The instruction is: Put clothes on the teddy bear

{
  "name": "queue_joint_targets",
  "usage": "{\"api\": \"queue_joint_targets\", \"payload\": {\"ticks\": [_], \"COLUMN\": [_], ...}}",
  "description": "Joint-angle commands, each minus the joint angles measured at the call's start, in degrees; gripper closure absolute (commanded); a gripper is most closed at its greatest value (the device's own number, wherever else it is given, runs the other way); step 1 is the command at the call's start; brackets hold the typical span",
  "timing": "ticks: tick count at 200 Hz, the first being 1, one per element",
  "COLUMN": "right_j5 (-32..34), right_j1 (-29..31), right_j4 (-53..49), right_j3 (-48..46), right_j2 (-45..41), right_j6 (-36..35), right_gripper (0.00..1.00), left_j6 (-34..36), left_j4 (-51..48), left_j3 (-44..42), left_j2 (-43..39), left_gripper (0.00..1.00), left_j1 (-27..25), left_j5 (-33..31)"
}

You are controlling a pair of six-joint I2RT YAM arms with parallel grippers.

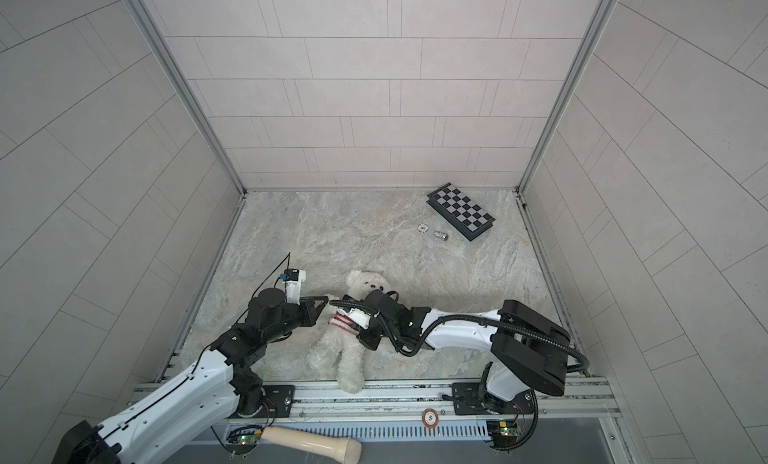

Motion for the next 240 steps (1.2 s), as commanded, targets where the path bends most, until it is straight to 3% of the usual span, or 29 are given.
{"api": "queue_joint_targets", "payload": {"ticks": [1,38,68,129,240], "right_j5": [1.8,4.9,8.8,13.6,11.5], "right_j1": [0.1,-0.1,0.0,0.0,-0.2], "right_j4": [-5.2,-0.8,6.9,4.5,6.7], "right_j3": [0.7,3.7,-0.7,-7.0,-8.1], "right_j2": [-0.9,-2.7,-7.2,-10.8,-3.9], "right_j6": [-1.0,1.0,5.1,11.5,14.9], "right_gripper": [1.0,0.98,0.99,1.0,1.0], "left_j6": [0.7,1.3,1.8,2.2,2.2], "left_j4": [1.3,1.1,1.1,2.0,1.7], "left_j3": [-0.3,-0.9,-0.9,-1.6,-2.3], "left_j2": [-1.2,-1.7,-1.7,-1.4,-1.7], "left_gripper": [1.0,1.0,1.0,1.0,1.0], "left_j1": [0.4,0.4,0.3,0.3,0.3], "left_j5": [-2.8,-2.7,-2.6,-2.3,-2.9]}}
